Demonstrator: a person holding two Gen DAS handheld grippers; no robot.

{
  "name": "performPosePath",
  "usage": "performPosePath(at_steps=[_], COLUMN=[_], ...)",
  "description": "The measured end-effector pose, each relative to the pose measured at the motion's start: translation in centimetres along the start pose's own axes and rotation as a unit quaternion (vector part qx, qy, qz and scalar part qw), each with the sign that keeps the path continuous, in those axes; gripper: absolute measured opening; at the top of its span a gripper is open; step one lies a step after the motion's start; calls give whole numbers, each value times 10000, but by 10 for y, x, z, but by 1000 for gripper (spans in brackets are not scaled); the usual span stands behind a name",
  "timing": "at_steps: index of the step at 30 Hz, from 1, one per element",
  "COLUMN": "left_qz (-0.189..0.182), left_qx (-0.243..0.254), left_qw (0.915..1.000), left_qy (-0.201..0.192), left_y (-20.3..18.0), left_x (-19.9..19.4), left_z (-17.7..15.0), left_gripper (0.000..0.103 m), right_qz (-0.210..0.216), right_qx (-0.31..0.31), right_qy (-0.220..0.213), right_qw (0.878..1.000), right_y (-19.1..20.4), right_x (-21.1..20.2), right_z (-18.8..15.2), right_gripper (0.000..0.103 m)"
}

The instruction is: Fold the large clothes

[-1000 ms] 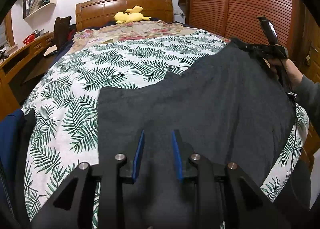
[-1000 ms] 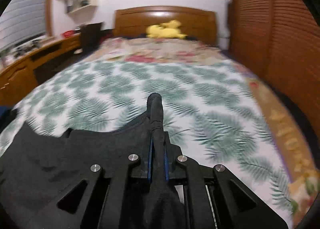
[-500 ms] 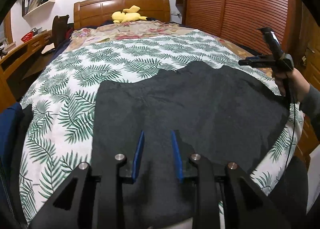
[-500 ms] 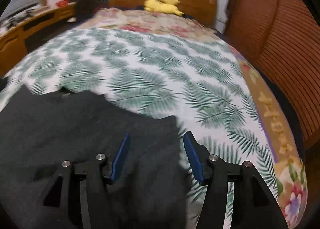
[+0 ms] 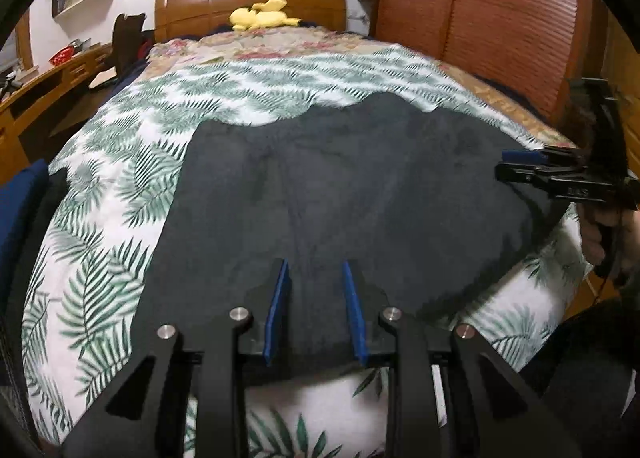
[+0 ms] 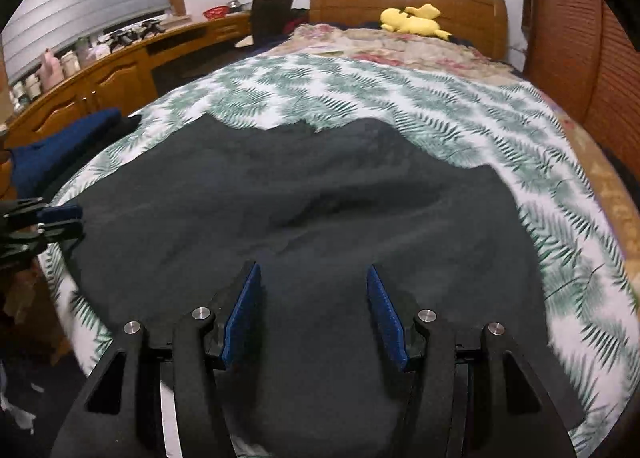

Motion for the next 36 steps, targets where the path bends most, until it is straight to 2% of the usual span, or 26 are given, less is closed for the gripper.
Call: performPosePath(at_steps=[2, 4, 7, 9, 13, 21, 28, 31, 33, 36], left_qz=[112, 112, 336, 619, 787, 1465, 1098, 1114, 1129, 905], left_qx=[-42, -142, -222, -246, -447, -269, -701, -780, -896, -1105], left_qw=[9999, 9998, 9991, 9976, 9956, 9879, 9904, 9897, 9885, 9889], left_qy=[102, 121, 157, 166, 258, 428, 457, 453, 457, 400], left_y=[5, 9, 18, 28, 46, 68, 79, 85, 93, 99], left_x=[2, 1, 1, 0, 4, -1, -3, -2, 1, 5], left_z=[-8, -13, -21, -26, -37, -49, -59, -62, -65, -69], left_gripper=[26, 26, 27, 28, 28, 30, 35, 46, 60, 65], right_qz=[92, -64, -269, -261, -297, -386, -389, -402, -405, -398], right_qx=[-47, -252, -661, -658, -684, -747, -752, -764, -761, -759], right_qy=[52, 149, 358, 373, 321, 285, 261, 261, 257, 250], right_qw=[9999, 9996, 9968, 9968, 9967, 9961, 9961, 9959, 9959, 9960], right_y=[8, 9, 13, 13, 10, 12, 12, 11, 11, 12], right_x=[5, 13, 24, 26, 23, 21, 21, 22, 22, 22], right_z=[-12, -22, -33, -34, -37, -40, -39, -39, -39, -38], right_gripper=[56, 57, 57, 57, 57, 57, 57, 57, 57, 57])
Point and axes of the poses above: each gripper's, at about its wrist camera, not at the fingertips, and x roughly the way its jaws point, y to its left, z to its top, the point moved 10 cm from there along x, roughly the way its jaws point, and after that the axes turned 8 degrees about x, right-handed, at the moved point
